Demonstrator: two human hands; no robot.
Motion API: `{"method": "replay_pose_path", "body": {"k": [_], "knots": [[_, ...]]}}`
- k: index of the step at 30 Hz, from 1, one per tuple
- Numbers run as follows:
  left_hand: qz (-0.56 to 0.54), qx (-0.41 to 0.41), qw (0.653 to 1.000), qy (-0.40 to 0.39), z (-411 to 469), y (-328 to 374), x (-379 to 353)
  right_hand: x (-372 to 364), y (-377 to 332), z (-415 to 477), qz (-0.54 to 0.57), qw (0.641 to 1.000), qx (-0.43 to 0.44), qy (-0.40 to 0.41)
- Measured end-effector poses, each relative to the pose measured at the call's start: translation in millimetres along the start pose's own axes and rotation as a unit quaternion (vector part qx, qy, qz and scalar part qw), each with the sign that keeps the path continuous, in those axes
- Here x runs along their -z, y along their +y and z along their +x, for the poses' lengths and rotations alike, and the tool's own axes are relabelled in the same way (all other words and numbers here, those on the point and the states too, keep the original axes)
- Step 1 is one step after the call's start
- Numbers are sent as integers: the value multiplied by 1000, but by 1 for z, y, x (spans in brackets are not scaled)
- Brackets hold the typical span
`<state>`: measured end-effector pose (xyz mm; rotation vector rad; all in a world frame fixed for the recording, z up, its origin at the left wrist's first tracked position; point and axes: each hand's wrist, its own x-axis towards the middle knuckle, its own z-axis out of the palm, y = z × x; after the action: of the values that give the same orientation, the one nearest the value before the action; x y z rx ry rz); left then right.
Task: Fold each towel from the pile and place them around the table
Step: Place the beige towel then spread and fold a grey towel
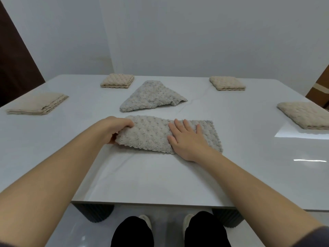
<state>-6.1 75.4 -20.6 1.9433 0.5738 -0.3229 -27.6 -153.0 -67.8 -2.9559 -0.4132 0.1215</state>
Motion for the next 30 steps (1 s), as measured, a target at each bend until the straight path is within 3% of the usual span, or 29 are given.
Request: {"method": "replay_pose_path", "body": {"k": [7,10,12,13,16,17,18,20,23,26,30], "knots": [[-42,-65,995,60,-16,-2,38,-4,-46,13,29,999,18,7],[-67,-118,990,39,-27,18,33,19,-43,9,226,971,31,70],[-82,-150,985,3,-37,32,17,35,-37,7,428,901,-14,70],[-90,-163,982,-31,-42,39,6,39,-32,8,530,845,-45,54],[-111,-176,966,-154,-57,49,-28,50,-16,6,784,610,-117,-14],[-118,-175,965,-155,-58,48,-38,52,-7,3,809,573,-127,-26],[-116,-186,967,-129,-57,45,-46,52,0,-1,816,560,-139,-31],[-69,-243,967,-43,-49,33,-59,49,13,-4,794,583,-171,-12],[58,-357,931,53,-38,9,-71,40,25,-1,749,626,-216,31],[169,-429,886,34,-28,-4,-79,36,29,0,737,639,-219,21],[321,-430,844,-24,-20,-9,-88,32,36,-1,715,669,-201,17]]}}
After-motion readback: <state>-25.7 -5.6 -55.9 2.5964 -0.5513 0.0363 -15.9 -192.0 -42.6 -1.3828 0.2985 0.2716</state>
